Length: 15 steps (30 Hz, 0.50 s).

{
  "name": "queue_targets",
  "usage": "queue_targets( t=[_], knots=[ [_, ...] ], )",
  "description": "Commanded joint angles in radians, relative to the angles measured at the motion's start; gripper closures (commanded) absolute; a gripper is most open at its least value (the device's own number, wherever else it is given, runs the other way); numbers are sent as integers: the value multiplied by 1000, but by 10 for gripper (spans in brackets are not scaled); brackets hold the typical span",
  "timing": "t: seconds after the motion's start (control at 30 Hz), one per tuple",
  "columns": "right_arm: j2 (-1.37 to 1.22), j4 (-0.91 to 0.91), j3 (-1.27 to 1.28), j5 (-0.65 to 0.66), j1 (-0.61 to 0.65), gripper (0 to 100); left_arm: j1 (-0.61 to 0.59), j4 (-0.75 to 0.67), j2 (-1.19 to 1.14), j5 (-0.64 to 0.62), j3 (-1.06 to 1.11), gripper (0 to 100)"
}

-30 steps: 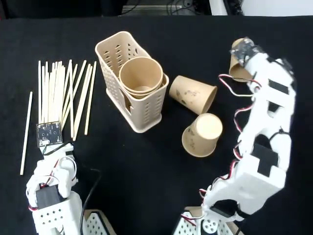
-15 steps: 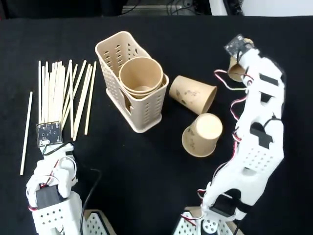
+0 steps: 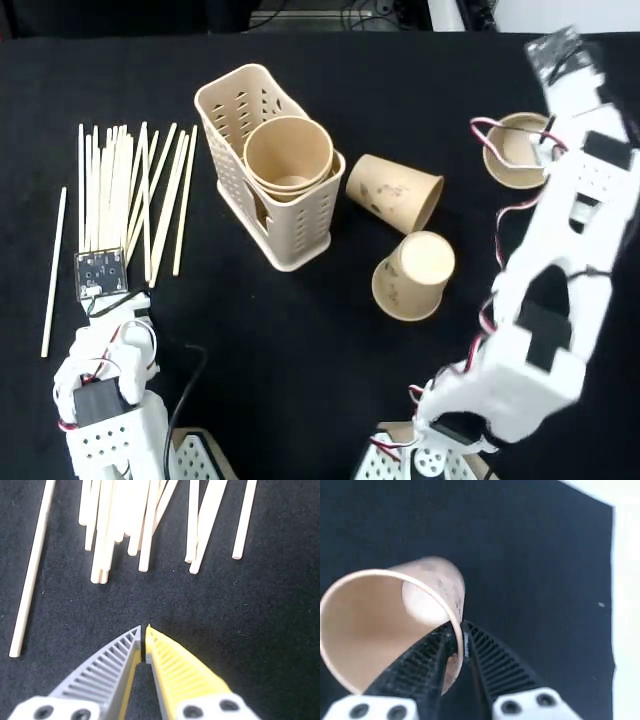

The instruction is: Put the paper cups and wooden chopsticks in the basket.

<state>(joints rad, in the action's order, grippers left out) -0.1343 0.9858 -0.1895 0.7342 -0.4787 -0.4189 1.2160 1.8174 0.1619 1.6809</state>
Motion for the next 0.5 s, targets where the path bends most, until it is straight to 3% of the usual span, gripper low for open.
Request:
queue_targets(
  t=[0.0,0.13,0.3,0.47],
  knots=[
    [174,259,-171,-80,44,987,-7,3,2,0,18,970],
    [243,480,-375,-183,72,987,-7,3,2,0,18,970],
    [280,750,-661,-316,224,987,-7,3,2,0,18,970],
    [357,781,-748,-465,440,987,-7,3,2,0,18,970]
  ],
)
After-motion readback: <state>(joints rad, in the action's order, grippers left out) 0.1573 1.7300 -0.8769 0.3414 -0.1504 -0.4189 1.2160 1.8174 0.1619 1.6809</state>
